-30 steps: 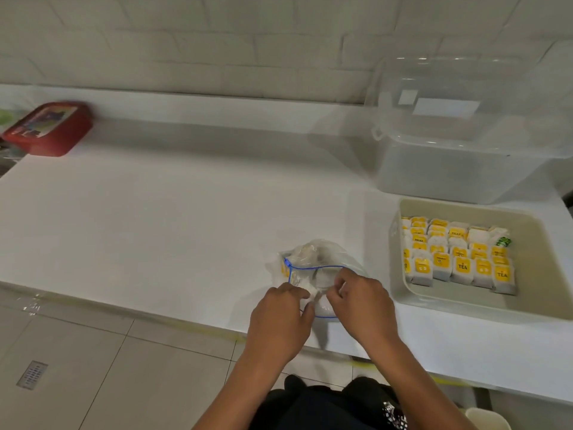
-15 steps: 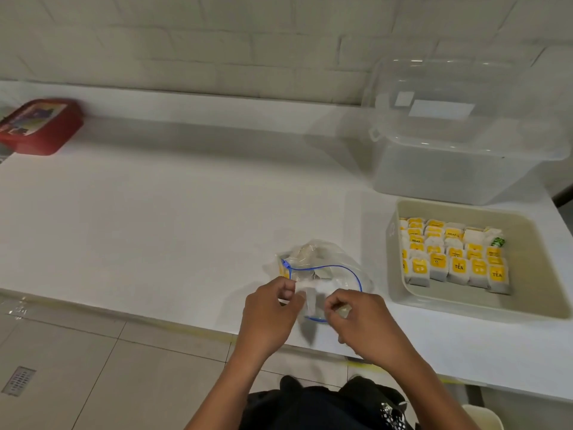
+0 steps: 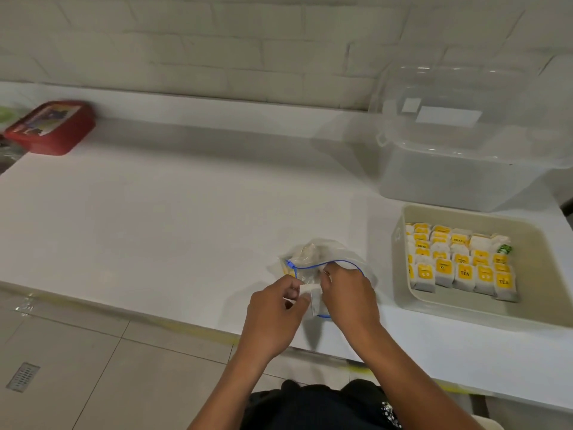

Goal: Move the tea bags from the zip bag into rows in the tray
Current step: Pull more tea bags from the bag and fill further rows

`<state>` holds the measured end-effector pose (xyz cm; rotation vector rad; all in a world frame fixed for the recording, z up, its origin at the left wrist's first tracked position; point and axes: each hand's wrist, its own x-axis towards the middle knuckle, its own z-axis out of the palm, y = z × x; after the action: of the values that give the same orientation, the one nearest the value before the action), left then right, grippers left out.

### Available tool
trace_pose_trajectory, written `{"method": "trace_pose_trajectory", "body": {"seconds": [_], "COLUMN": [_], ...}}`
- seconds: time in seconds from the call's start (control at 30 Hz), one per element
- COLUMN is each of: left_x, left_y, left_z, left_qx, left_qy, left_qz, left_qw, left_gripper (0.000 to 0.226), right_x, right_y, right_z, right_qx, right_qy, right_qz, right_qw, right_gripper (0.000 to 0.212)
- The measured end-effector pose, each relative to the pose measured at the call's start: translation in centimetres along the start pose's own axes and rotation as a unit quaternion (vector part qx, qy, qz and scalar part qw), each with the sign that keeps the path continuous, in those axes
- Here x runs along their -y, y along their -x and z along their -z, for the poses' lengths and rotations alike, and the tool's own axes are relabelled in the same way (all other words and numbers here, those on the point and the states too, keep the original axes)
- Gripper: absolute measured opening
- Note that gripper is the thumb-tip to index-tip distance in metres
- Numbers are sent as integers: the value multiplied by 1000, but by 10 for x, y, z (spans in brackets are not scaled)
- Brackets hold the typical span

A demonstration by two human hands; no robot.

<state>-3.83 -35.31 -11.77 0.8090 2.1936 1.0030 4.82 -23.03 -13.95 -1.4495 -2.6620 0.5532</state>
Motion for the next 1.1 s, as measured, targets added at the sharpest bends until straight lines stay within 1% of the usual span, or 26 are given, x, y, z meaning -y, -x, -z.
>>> {"method": "trace_pose_trajectory", "body": {"seconds": [0.1, 0.17, 0.27, 0.33, 0.4, 0.47, 0.57, 0.67, 0.8, 0.9, 0.97, 1.07, 1.1], "left_x": [-5, -12, -19, -20, -24, -31, -49, -67, -87, -105, -117, -132, -136], "left_y": [0, 0, -1, -3, -4, -5, -2, 3, 8, 9, 8, 4, 2], "left_z": [0, 3, 7, 7, 8, 7, 3, -7, -24, -33, -39, -50, -54], "left_qx": [1, -6, -21, -46, -63, -56, -26, -6, 9, 9, 14, 3, -3], "left_qy": [23, 29, 45, 41, 45, 77, 136, 173, 193, 198, 194, 190, 188], "left_qz": [-19, -38, -54, -56, -49, -35, -23, -34, -64, -93, -107, -118, -122], "left_qw": [1000, 999, 997, 997, 996, 995, 990, 984, 979, 976, 975, 975, 975], "left_gripper": [9, 10, 14, 19, 21, 21, 27, 26, 20, 14, 12, 29, 27], "right_x": [-7, -14, -22, -26, -29, -33, -39, -48, -60, -67, -74, -90, -96], "right_y": [7, 13, 25, 34, 39, 40, 40, 39, 37, 38, 39, 37, 36], "right_z": [6, 14, 36, 51, 62, 72, 83, 93, 102, 109, 114, 125, 128], "right_qx": [-32, -50, -50, -30, 5, 30, 47, 53, 47, 17, -25, -105, -126], "right_qy": [-11, -82, -204, -295, -400, -479, -542, -568, -566, -538, -503, -408, -382], "right_qz": [0, 12, 27, 9, -33, -54, -59, -45, 4, 55, 89, 166, 194], "right_qw": [999, 995, 977, 955, 916, 876, 837, 820, 823, 841, 859, 892, 895], "right_gripper": [24, 20, 18, 19, 19, 21, 21, 21, 16, 15, 16, 20, 23]}}
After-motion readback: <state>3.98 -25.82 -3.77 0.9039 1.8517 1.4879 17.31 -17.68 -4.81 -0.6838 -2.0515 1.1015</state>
